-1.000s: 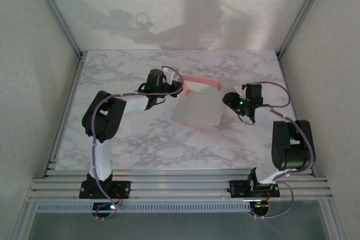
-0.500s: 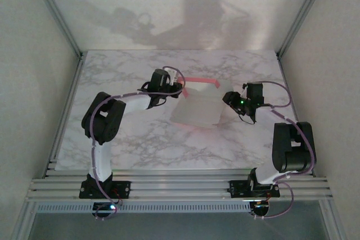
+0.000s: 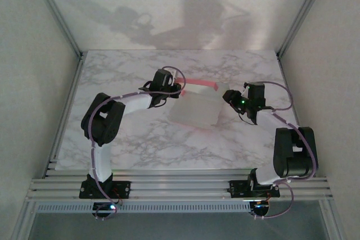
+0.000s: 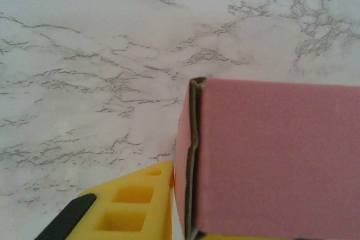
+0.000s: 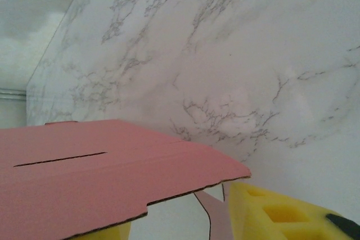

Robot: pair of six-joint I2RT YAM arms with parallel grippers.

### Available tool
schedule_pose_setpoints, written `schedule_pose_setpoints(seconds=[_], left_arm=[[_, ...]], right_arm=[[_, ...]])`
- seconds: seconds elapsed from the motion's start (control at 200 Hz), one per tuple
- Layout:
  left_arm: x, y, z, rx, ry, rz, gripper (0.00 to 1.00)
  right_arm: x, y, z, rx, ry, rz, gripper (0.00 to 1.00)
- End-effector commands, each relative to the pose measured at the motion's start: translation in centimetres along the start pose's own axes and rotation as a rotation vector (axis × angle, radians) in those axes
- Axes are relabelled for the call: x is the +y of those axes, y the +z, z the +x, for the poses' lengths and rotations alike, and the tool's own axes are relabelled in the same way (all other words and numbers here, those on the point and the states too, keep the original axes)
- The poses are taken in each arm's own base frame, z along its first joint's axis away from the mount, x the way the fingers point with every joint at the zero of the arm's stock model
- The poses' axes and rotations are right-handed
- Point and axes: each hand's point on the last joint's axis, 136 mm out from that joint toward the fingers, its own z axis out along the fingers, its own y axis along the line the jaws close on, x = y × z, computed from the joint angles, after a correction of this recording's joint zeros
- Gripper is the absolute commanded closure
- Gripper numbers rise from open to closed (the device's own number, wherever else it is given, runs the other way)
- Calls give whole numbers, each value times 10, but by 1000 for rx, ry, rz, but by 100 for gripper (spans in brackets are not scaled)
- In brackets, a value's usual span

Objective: Fold the paper box

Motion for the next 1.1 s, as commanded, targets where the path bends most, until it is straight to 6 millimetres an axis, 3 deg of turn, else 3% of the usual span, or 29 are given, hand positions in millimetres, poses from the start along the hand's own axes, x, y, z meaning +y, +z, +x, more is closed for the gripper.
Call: schedule_pose_setpoints(seconds=[0.0,0.33,0.571,0.711,0.906,1.096], left_arm=[[-9,-9,-15,-12,-21,3,85],[-16,-10,-14,23,-44,34,85],[-17,-12,-13,37,-71,23,85],[-16,-11,-10,41,-65,2,85],[-16,-8,-3,60,-63,-12,85],[-15,-7,1,70,-60,-20,85]], right_arm=[[-7,8,1,-8,36,-12,53],[-11,23,-4,-39,56,-28,58],[2,28,-2,-38,85,-75,71],[-1,27,3,-39,75,-41,77],[-7,21,6,-50,48,12,70],[-9,11,6,-80,22,28,69]])
